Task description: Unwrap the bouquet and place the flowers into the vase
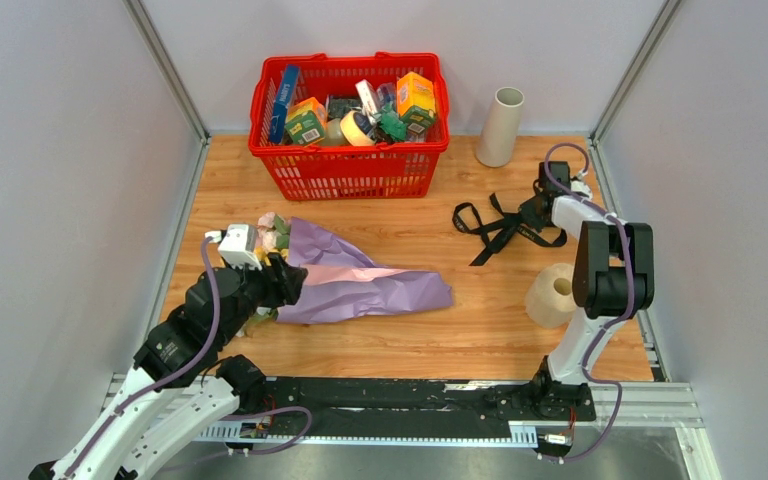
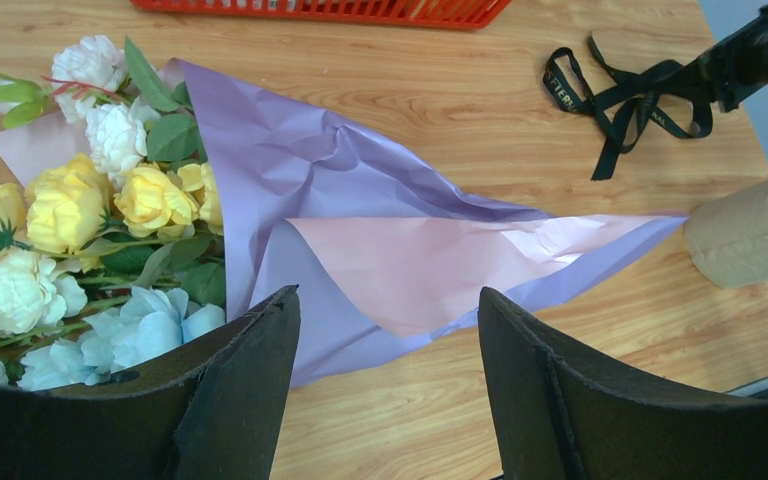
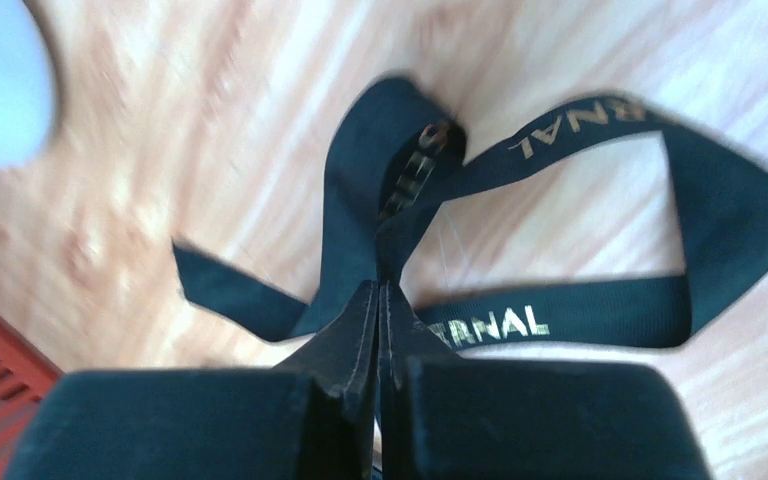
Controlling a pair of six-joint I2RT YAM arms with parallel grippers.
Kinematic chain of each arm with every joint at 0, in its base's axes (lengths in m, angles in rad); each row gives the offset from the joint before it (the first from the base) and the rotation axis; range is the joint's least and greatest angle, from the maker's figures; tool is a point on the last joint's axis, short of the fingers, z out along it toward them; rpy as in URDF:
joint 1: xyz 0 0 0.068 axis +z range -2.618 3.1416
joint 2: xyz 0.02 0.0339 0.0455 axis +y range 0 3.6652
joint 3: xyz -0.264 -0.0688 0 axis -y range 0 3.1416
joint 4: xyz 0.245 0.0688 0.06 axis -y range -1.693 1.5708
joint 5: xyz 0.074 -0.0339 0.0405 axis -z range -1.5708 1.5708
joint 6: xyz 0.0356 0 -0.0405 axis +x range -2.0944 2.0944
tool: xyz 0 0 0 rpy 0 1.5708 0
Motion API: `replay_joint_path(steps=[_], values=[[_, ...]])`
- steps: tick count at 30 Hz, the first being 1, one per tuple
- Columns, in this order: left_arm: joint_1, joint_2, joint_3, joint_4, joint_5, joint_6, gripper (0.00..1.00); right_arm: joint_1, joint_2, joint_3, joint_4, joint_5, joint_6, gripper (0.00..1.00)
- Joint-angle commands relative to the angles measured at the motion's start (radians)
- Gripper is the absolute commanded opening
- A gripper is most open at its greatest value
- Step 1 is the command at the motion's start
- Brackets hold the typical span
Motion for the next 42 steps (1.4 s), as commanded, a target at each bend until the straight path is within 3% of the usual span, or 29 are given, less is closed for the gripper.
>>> replay_joint_path(steps=[1,5,14,23,27,33,37,39,42], values=[[-0.001,0.007,0.001,0.007,0.001,0.0,0.73,-0.064,0.013,0.085,0.079,0.003,0.029,0.0],[-0.001,0.011,0.0,0.009,-0.003,-0.001,0.73,-0.103,0.05,0.163,0.149,-0.007,0.008,0.0],[-0.001,0.035,0.001,0.009,0.0,0.006,0.73,-0.172,0.254,0.64,0.149,-0.079,-0.127,0.0],[-0.001,0.066,0.013,-0.005,-0.025,0.006,0.73,-0.166,0.32,0.959,0.204,0.08,-0.288,0.0],[-0.001,0.054,0.013,-0.008,-0.045,-0.001,0.73,-0.152,0.302,0.909,0.206,0.111,-0.33,0.0],[-0.001,0.044,0.012,-0.003,-0.058,-0.003,0.73,-0.11,0.297,0.684,0.204,0.034,-0.324,0.04],[-0.001,0.035,0.007,-0.003,-0.049,-0.006,0.73,-0.109,0.327,0.576,0.195,-0.156,-0.288,0.16],[-0.001,0.037,0.009,0.001,-0.048,-0.001,0.73,-0.104,0.328,0.527,0.181,-0.262,-0.293,0.26],[-0.001,0.035,0.012,0.001,-0.045,0.002,0.73,-0.098,0.295,0.427,0.163,-0.288,-0.311,0.49]])
